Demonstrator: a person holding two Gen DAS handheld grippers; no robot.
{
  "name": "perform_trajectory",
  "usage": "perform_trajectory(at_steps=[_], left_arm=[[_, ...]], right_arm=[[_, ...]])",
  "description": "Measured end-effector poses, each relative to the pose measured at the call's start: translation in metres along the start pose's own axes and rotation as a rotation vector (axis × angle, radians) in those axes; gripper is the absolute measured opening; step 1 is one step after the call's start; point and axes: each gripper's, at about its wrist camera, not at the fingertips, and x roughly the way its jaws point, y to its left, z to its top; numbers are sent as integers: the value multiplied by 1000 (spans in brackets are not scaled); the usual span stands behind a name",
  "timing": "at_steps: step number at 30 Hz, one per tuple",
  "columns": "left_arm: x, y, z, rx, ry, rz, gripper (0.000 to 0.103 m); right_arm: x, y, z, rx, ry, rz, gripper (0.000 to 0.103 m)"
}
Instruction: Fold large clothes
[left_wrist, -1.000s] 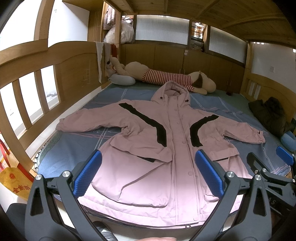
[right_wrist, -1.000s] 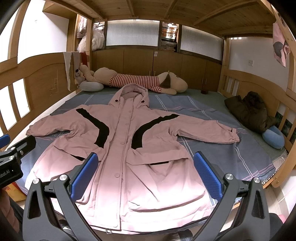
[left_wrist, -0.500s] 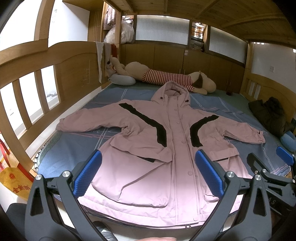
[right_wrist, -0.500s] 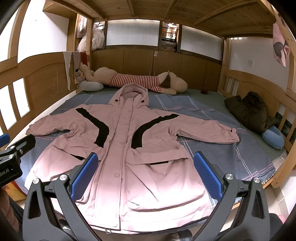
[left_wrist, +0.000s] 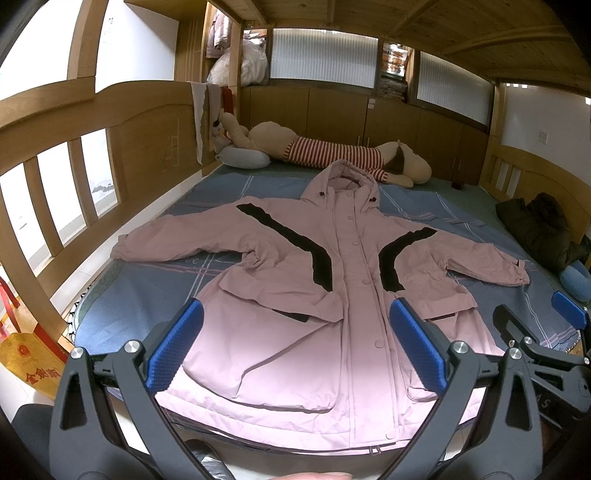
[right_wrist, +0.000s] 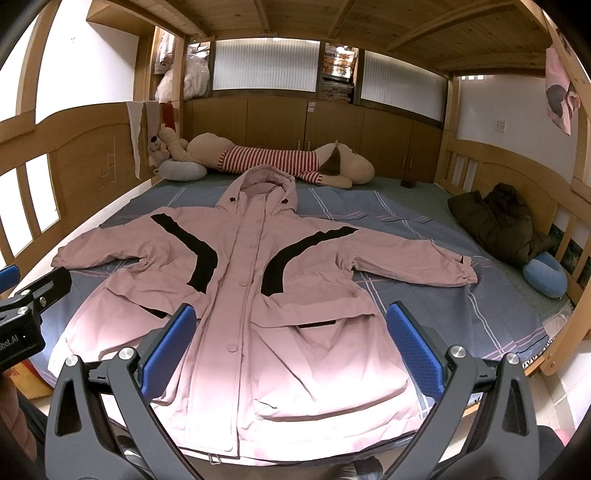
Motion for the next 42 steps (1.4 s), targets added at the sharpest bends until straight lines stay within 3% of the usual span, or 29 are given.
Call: perform_trajectory(at_steps=[19,24,26,31,33,37,40,42], left_arm=[[2,0,-2,0,6,0,101],[9,1,-15,-43,43,-13,101],[12,1,-16,-49,74,-16,101],[34,-7,-20,29,260,8,101],[35,-6,-21,57,279,11,101],[37,1,-23,62,301,-59,101],[50,7,-27,69,371,-104,101],[62,12,-31,71,413,-110,101]], right_arm=[[0,0,-1,1,0,0,102],[0,2,-1,-5,-1,-3,102],[-1,1,-1,-1,2,-1,102],[7,-10,-7,5,10,1,102],[11,-14,-9,11,13,2,102],[16,-23,-9,33,0,9,102],[24,-27,-8,44,31,10,102],[28,-32,-9,59,1,6,102]])
